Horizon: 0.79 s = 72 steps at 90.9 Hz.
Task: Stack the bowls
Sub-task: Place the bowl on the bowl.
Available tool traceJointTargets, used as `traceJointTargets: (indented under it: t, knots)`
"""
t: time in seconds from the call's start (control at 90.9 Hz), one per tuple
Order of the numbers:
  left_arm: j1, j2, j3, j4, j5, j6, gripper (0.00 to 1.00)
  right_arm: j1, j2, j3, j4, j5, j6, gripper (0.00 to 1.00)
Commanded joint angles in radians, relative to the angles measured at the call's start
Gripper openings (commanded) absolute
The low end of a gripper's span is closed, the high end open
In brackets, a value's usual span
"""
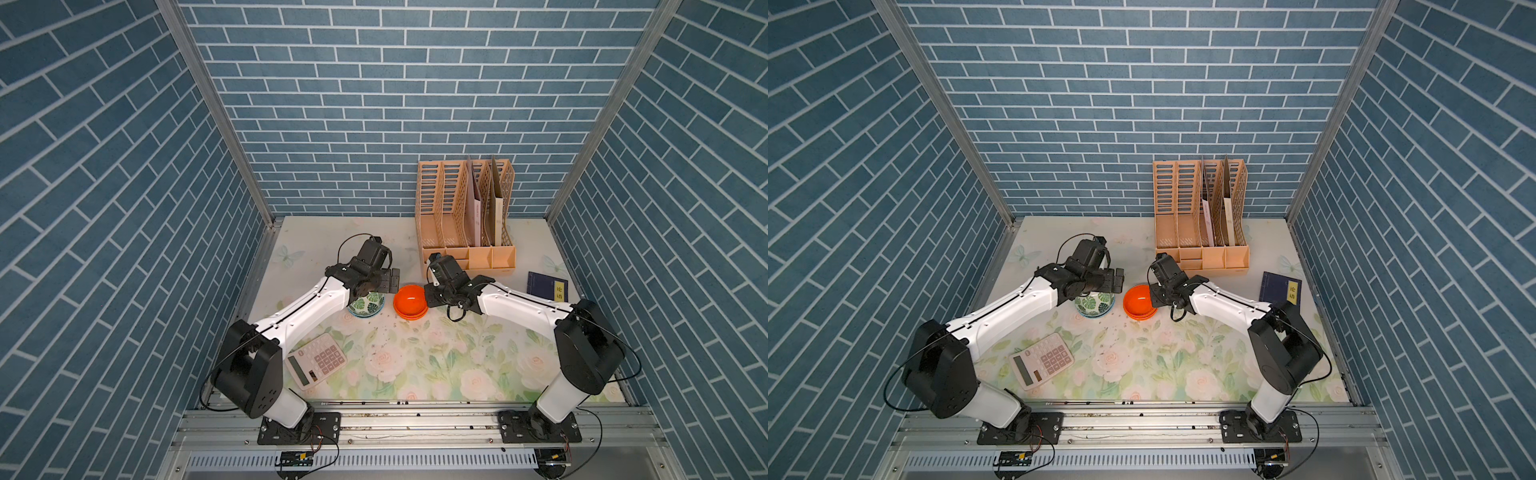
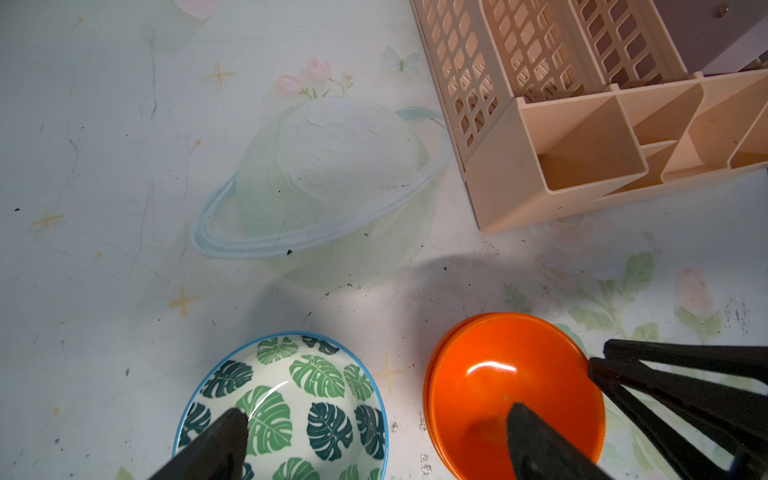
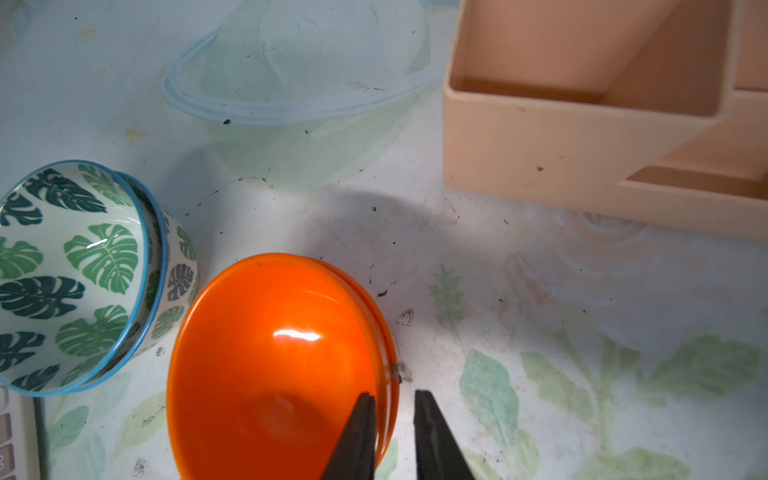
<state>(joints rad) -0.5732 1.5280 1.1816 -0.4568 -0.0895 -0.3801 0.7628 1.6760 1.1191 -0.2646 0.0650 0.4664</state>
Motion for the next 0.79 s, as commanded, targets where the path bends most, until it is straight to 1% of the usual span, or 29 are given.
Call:
traceJointTargets:
  t: [0.0,0.154,0.297,0.572,0.781]
  knots:
    - [-0.005,0.019,0.032,-0.013,-0.016,0.011,1.0,-0.003,-0.013,0.004,0.008,0.001,0.006,0.23]
    - [-0.005,0.021,0.039,-0.017,-0.02,0.011,1.0,-0.003,0.025,-0.003,0.015,-0.017,0.006,0.14]
    - [-0.004,0.02,0.044,-0.02,-0.028,0.013,1.0,-0.003,0.035,-0.008,0.027,-0.02,0.011,0.1]
    - [-0.004,0.029,0.045,-0.019,-0.026,0.015,1.0,-0.006,0.056,-0.002,0.022,-0.027,0.01,0.08]
    - [-0.004,0.029,0.037,-0.016,-0.022,0.018,1.0,-0.007,0.035,-0.008,0.028,-0.015,0.009,0.09]
